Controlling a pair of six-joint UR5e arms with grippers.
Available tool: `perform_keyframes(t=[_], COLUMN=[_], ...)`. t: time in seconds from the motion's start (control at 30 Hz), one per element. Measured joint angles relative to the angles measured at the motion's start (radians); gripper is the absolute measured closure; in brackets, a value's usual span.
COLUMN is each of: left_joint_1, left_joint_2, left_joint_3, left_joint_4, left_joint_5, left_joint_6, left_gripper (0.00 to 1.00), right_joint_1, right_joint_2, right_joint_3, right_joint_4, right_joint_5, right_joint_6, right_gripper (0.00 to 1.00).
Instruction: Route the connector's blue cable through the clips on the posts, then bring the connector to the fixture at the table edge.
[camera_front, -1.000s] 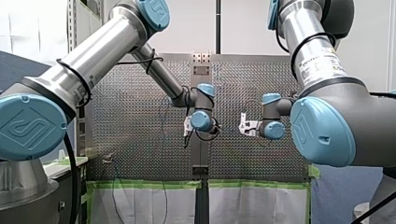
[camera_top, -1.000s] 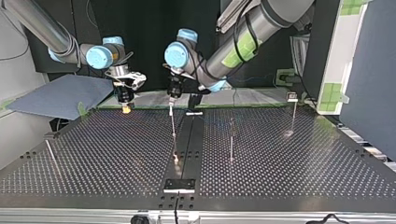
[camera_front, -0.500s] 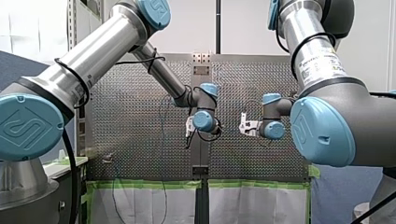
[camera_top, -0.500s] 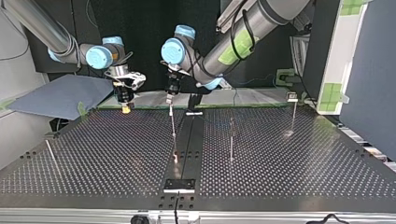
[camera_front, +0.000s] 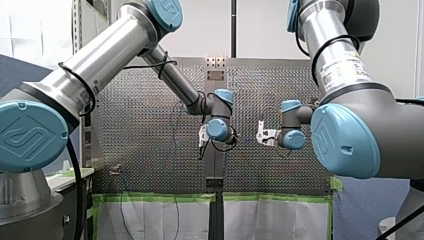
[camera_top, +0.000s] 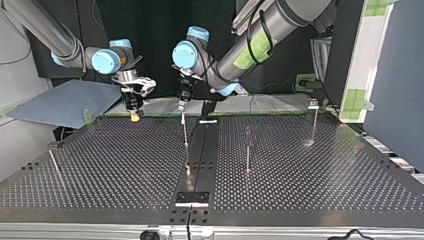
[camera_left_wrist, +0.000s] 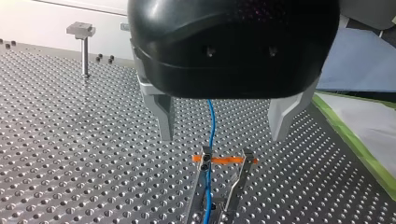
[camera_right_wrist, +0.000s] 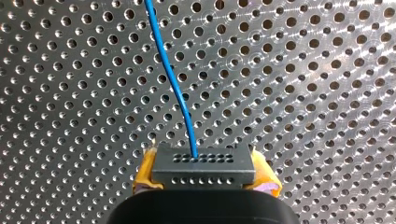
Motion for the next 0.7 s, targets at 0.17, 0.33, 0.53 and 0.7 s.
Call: perform_keyframes(t=[0.17, 0.33, 0.53, 0.7], left_joint_1=[-0.004, -0.021, -0.038, -0.049], left_joint_2=[0.0, 0.0, 0.0, 0.0], left_joint_3=[0.0, -0.001, -0.001, -0.001], left_joint_4=[-0.004, -0.007, -0.014, -0.021], left_joint_5=[-0.024, -0.055, -0.079, -0.1], left_joint_6=[-0.002, -0.002, -0.002, -0.002], left_gripper=[0.0, 0.0, 0.0, 0.0], right_joint_1=[-0.001, -0.004, -0.007, -0.01], right_joint_2=[0.0, 0.0, 0.0, 0.0], right_joint_3=[0.0, 0.0, 0.0, 0.0], right_joint_4=[0.002, 0.002, 0.001, -0.001], right_joint_5=[0.0, 0.001, 0.001, 0.001], right_joint_6=[0.0, 0.0, 0.001, 0.003], right_gripper=[0.98, 0.98, 0.98, 0.98])
